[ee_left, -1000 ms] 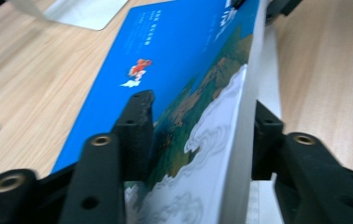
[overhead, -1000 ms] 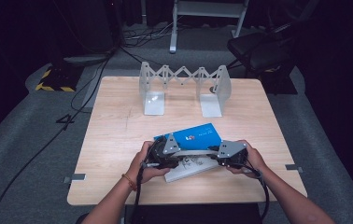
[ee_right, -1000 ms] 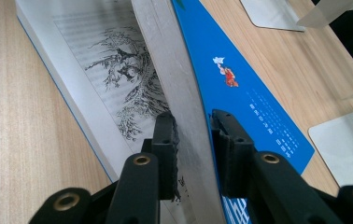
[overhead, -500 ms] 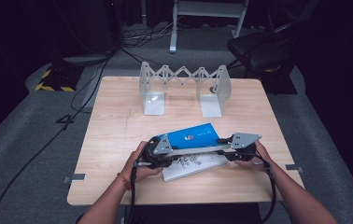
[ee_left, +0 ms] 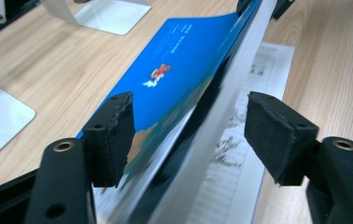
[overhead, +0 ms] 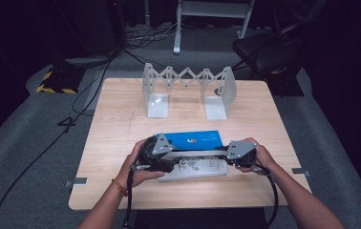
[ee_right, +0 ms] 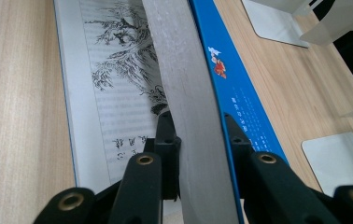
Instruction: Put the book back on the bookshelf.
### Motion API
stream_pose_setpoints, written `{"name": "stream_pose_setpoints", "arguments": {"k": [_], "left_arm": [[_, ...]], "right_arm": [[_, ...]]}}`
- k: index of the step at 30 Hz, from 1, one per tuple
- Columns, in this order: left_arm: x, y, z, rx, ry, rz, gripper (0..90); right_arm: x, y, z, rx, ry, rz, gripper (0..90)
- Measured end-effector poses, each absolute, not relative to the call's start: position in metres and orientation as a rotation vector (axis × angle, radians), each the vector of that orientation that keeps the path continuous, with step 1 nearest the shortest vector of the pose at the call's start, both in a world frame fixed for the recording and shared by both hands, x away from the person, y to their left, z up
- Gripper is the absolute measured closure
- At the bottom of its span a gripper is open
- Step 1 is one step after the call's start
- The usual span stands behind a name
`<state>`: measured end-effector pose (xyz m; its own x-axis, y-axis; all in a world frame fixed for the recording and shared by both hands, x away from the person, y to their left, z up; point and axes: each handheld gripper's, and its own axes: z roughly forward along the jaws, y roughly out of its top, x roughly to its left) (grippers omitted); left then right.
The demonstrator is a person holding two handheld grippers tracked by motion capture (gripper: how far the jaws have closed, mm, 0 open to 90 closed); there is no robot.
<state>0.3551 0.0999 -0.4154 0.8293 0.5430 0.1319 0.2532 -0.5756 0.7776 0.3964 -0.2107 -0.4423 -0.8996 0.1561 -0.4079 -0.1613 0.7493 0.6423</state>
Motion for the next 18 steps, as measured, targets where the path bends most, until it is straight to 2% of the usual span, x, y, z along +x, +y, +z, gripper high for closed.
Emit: {"name": "stream_pose_setpoints", "arguments": {"k": [5, 12, 16, 17, 18], "left_arm": [[0.353, 0.080, -0.415, 2.257, 0.589, 0.511, 30.2], [0.359, 0.064, -0.431, 2.348, 0.613, 0.544, 36.6], [0.360, 0.069, -0.437, 2.375, 0.562, 0.557, 53.8], [0.359, 0.070, -0.438, 2.388, 0.532, 0.565, 60.8], [0.359, 0.071, -0.441, 2.394, 0.498, 0.566, 62.5]], "right_arm": [[0.394, -0.203, -0.439, -0.002, 2.524, 0.941, 74.4], [0.392, -0.192, -0.434, 0.000, 2.560, 0.896, 74.3], [0.392, -0.189, -0.435, -0.005, 2.571, 0.874, 74.0], [0.392, -0.188, -0.435, 0.000, 2.576, 0.875, 73.5], [0.392, -0.188, -0.435, -0.003, 2.576, 0.874, 73.2]]}}
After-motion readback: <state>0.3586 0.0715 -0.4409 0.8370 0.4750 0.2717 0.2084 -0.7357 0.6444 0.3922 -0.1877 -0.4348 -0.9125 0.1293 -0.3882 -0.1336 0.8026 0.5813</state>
